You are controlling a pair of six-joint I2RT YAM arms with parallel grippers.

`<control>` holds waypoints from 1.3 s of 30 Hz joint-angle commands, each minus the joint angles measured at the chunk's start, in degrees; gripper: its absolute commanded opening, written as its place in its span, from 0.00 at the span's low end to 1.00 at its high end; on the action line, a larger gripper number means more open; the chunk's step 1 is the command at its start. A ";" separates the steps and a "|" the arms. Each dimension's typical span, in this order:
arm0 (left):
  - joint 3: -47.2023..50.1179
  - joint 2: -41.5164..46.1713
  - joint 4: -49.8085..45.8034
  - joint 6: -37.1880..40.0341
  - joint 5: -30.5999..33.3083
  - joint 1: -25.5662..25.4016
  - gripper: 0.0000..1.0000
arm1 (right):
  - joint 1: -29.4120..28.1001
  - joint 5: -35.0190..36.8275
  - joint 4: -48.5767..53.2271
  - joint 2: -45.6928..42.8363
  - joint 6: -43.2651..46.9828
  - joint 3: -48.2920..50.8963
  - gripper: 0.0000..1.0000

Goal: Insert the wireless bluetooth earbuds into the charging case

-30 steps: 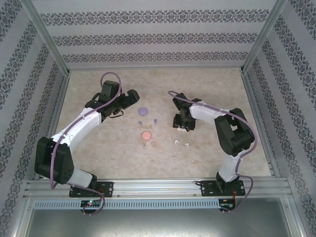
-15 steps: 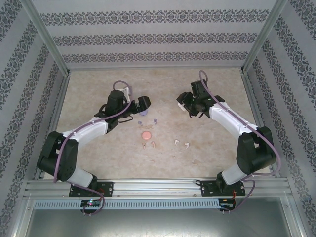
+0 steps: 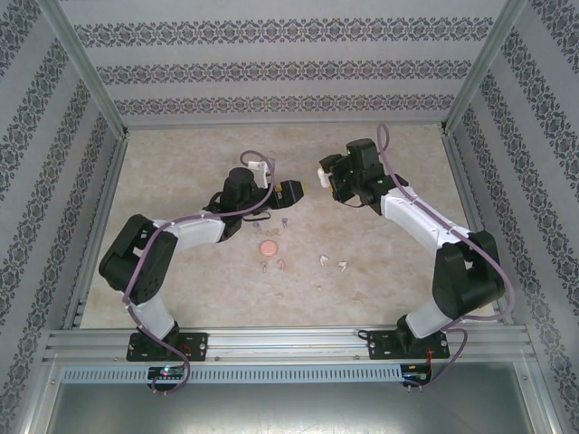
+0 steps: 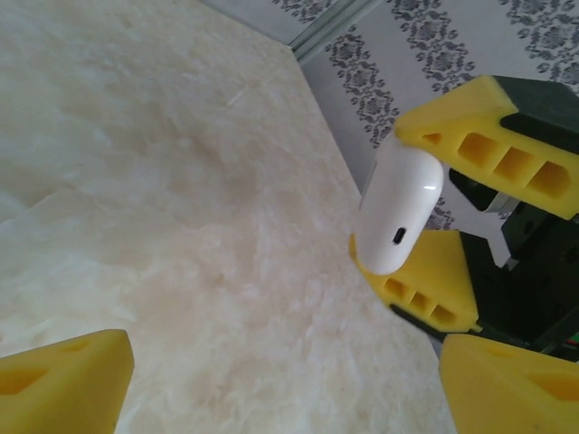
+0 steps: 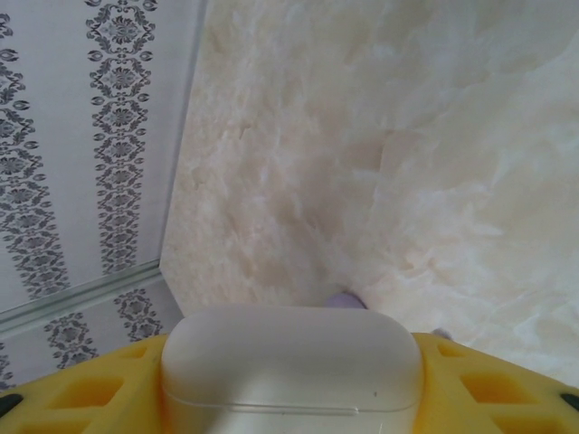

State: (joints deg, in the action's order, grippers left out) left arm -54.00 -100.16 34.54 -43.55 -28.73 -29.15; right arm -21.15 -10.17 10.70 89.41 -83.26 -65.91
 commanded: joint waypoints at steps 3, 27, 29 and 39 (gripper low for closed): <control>-4.19 -3.41 7.28 -1.30 -1.67 -1.93 0.82 | -1.05 -0.61 -1.75 0.43 -2.59 -1.31 0.56; -11.48 -10.65 8.70 -2.48 -2.26 -4.32 0.49 | -2.13 -0.70 -2.94 0.29 -3.22 -0.50 0.56; -11.44 -10.67 8.70 -2.42 -2.12 -4.25 0.48 | -2.14 -0.78 -3.04 0.33 -3.24 -0.33 0.56; -12.53 -11.74 8.48 -2.44 -2.40 -4.60 0.45 | -2.14 -1.00 -3.64 0.34 -3.39 0.01 0.56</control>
State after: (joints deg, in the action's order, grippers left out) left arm -64.88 -110.91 40.16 -45.80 -30.04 -33.01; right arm -22.76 -10.48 8.54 89.54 -85.82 -65.91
